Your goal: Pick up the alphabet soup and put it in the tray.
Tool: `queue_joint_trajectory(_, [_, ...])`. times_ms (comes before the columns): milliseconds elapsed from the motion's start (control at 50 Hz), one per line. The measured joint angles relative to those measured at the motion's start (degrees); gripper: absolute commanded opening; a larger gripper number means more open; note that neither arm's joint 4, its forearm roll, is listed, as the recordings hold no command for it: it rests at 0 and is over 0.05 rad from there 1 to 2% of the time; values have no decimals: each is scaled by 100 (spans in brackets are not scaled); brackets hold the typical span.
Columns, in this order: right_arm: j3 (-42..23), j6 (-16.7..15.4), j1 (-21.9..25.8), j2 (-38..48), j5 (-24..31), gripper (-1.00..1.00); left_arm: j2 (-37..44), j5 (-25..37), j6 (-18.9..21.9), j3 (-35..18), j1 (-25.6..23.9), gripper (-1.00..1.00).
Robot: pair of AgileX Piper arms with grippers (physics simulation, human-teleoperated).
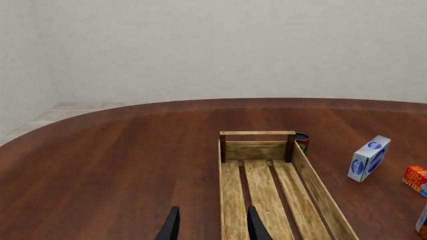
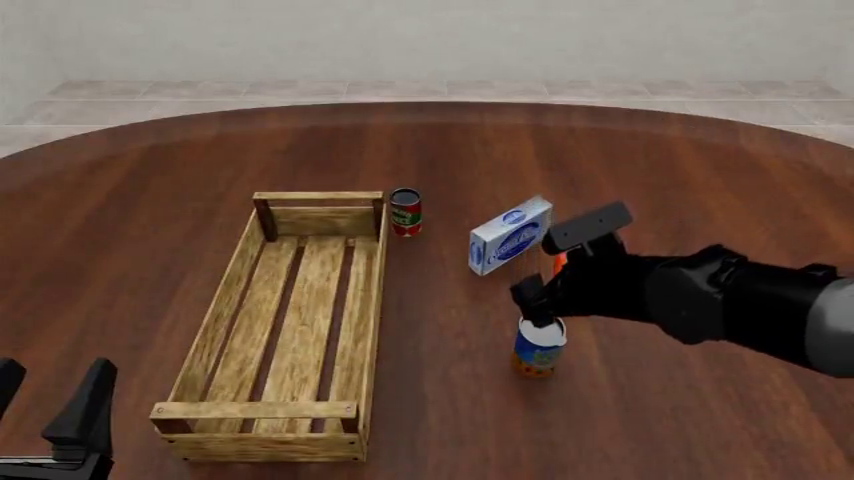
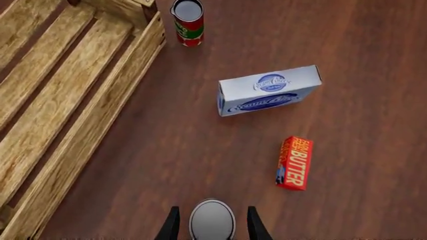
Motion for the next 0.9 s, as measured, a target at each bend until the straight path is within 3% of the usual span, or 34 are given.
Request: queue_joint_trajectory(900, [258,165,29,255,-312,100,0,0,0,0,0,100])
